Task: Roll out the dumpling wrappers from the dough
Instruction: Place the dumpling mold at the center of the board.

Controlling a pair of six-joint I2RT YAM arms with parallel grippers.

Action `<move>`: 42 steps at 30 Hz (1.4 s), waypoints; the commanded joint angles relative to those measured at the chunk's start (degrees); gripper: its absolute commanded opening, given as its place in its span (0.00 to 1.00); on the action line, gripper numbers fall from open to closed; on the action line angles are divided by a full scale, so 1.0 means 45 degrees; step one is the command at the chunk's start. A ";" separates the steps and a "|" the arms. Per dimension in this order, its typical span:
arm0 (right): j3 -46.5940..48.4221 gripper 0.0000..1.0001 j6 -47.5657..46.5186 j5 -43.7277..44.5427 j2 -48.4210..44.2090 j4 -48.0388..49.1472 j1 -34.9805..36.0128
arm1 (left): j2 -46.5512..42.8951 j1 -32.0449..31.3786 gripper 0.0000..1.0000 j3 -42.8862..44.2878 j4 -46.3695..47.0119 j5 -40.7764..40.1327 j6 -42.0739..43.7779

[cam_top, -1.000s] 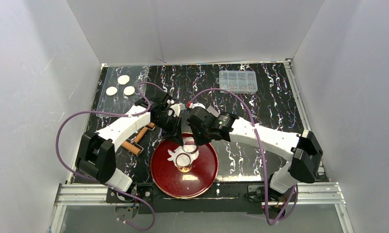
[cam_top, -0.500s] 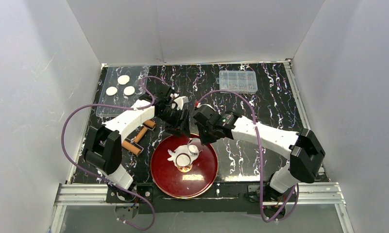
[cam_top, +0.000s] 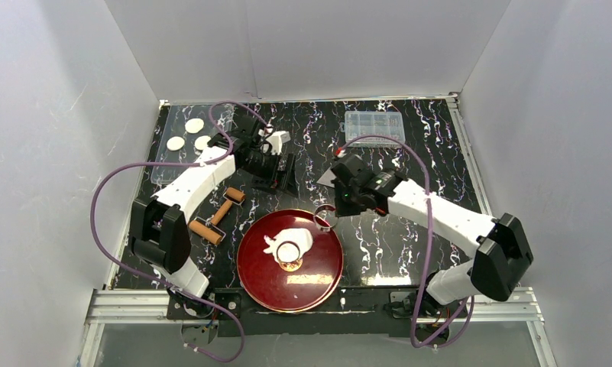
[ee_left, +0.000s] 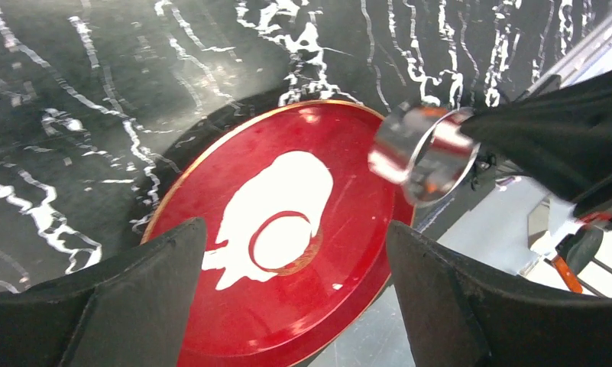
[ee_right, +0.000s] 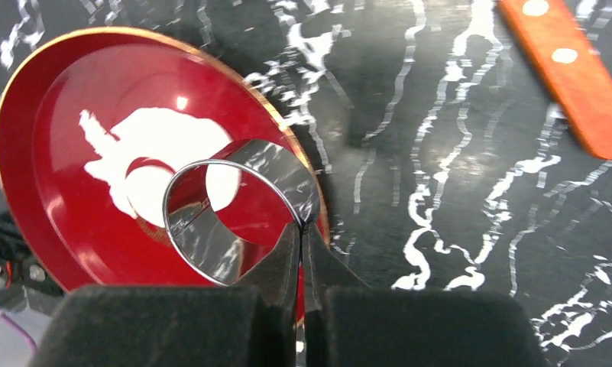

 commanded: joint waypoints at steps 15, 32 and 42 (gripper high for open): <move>-0.2244 0.01 -0.0232 -0.0785 -0.0209 0.1194 -0.3420 | -0.1073 0.1002 0.98 -0.0647 -0.0483 -0.0908 0.1390; -0.1470 0.78 -0.2359 -0.1868 -0.1869 0.0808 -0.5109 | -0.1053 0.1004 0.98 -0.0671 -0.0346 -0.0576 0.1565; 0.0649 0.86 -0.8642 -0.0689 0.2526 -0.1431 -0.5857 | -0.1374 0.1047 0.98 -0.0846 -0.0448 -0.0558 0.1751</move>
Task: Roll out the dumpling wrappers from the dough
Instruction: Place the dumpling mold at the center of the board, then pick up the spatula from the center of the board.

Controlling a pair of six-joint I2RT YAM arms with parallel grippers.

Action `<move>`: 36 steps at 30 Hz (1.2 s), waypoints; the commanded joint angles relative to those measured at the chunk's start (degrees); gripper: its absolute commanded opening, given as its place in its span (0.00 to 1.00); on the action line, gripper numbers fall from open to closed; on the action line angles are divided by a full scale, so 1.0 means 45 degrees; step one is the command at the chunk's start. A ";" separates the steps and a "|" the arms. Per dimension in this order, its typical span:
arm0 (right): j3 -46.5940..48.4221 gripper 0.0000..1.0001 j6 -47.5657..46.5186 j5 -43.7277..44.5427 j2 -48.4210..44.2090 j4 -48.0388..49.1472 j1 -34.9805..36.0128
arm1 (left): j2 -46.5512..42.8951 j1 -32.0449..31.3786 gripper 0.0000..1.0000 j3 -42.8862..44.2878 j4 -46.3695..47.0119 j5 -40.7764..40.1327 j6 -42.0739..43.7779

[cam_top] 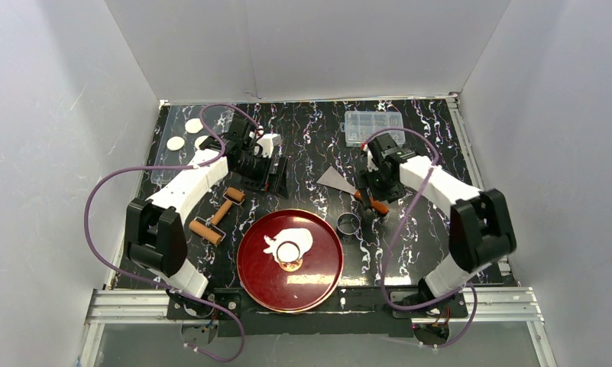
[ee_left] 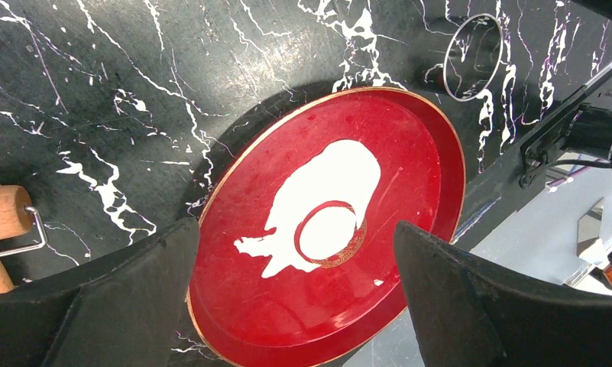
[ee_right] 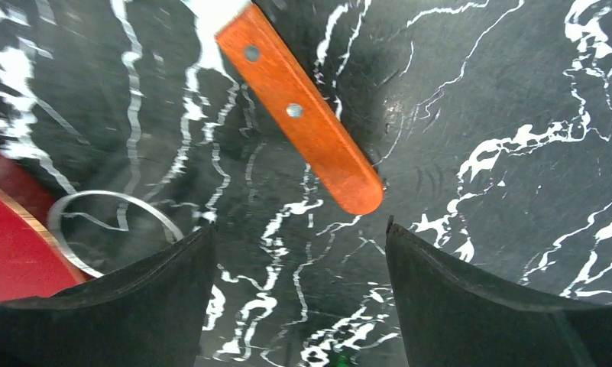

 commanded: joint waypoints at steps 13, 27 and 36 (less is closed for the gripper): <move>0.2721 0.70 -0.3045 0.0521 0.4775 -0.1683 -0.0257 | -0.1264 0.0180 0.98 -0.0316 -0.0429 0.0024 0.0479; 0.2292 0.01 -0.2561 -0.0452 0.4351 -0.1516 -0.0250 | -0.1206 0.0203 0.98 -0.0352 -0.0397 0.0532 0.0588; 0.1769 0.01 -0.1347 -0.2774 0.1414 -0.1571 -0.0253 | -0.3090 0.0203 0.95 -0.1125 -0.1131 0.2886 0.5342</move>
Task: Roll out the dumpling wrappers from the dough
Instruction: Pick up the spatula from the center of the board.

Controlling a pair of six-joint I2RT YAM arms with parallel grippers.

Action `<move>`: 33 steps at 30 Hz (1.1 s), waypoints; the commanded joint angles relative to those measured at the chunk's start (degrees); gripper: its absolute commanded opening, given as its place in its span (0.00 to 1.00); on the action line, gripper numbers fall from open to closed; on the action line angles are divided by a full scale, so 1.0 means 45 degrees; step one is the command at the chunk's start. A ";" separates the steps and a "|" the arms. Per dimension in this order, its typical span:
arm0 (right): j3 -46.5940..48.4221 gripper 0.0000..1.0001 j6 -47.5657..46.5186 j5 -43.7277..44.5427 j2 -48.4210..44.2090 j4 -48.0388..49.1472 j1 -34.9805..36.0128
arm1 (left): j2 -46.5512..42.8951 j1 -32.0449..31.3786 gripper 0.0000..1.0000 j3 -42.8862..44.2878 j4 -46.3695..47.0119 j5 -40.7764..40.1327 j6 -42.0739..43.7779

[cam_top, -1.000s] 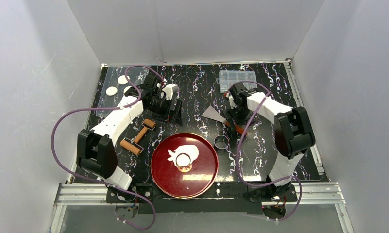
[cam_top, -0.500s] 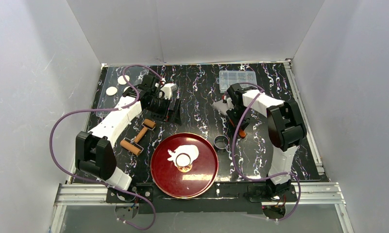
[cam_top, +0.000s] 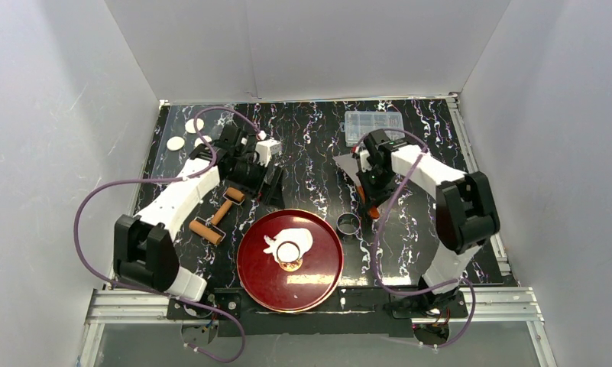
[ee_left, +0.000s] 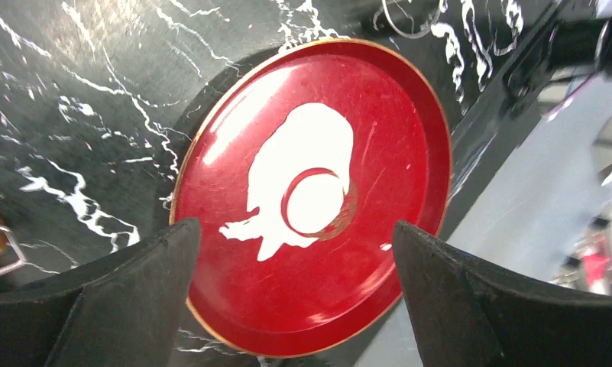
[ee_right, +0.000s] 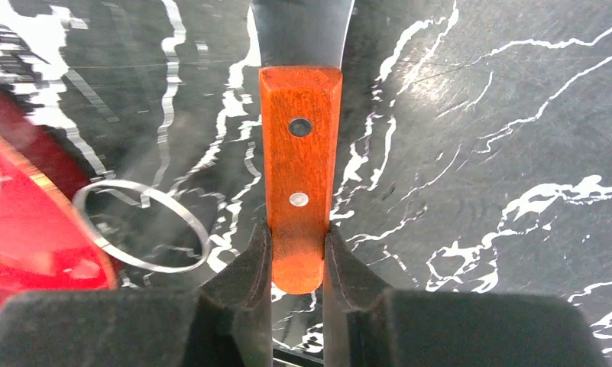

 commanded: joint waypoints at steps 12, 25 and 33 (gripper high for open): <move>0.0249 0.01 0.3135 -0.3602 -0.5008 -0.1227 0.1042 | -0.7797 -0.2405 0.98 -0.4582 0.5965 0.1109 1.3760; 0.3536 0.01 0.5901 -0.3903 -0.4635 -0.1623 0.6639 | -0.8367 -0.4831 0.98 -0.4763 0.4166 0.1166 2.0946; 0.5157 0.01 0.5655 -0.4901 -0.3960 -0.0959 0.7706 | -0.7232 -0.5370 0.28 -0.3639 0.3782 -0.0031 1.9500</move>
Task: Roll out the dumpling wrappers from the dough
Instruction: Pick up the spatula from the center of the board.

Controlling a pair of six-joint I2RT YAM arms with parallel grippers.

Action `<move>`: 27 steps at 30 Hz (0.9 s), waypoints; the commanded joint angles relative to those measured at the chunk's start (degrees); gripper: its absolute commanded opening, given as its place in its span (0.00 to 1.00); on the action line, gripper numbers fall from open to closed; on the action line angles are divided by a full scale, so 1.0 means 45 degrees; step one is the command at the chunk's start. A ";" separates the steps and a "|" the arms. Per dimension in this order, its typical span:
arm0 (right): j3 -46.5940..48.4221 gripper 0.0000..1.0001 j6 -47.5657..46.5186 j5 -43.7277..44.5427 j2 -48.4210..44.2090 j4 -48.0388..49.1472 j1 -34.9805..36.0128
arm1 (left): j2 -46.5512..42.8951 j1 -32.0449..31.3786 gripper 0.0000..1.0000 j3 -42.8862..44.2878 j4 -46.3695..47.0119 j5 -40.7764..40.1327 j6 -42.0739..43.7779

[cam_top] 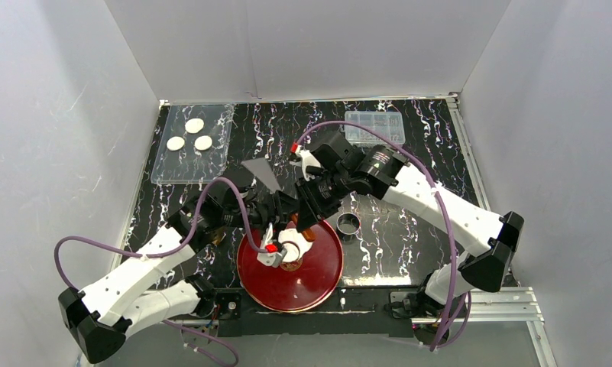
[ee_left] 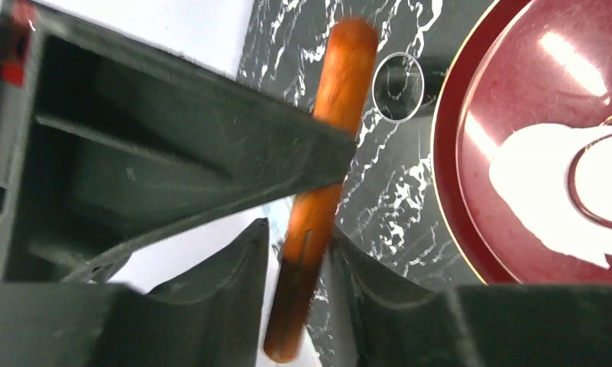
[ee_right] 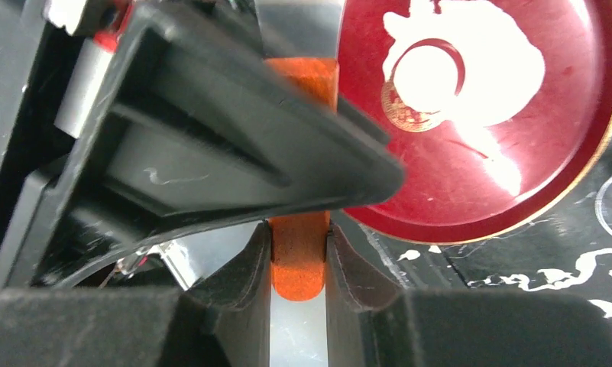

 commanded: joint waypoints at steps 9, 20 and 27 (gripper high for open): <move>0.0297 0.09 -0.0344 -0.1099 -0.1033 0.1485 0.0206 | 0.0265 -0.0093 0.00 0.0989 0.0281 -0.0644 -0.3456; -0.0078 0.78 -0.2359 -0.0009 -0.4131 0.2027 0.0143 | 0.1629 -0.0045 0.00 0.2968 -0.1858 0.1210 -1.4440; -0.1482 0.80 -0.2580 -0.0006 -0.5023 0.2323 0.0162 | 0.1686 -0.0027 0.00 0.2872 -0.0767 0.3107 -1.8484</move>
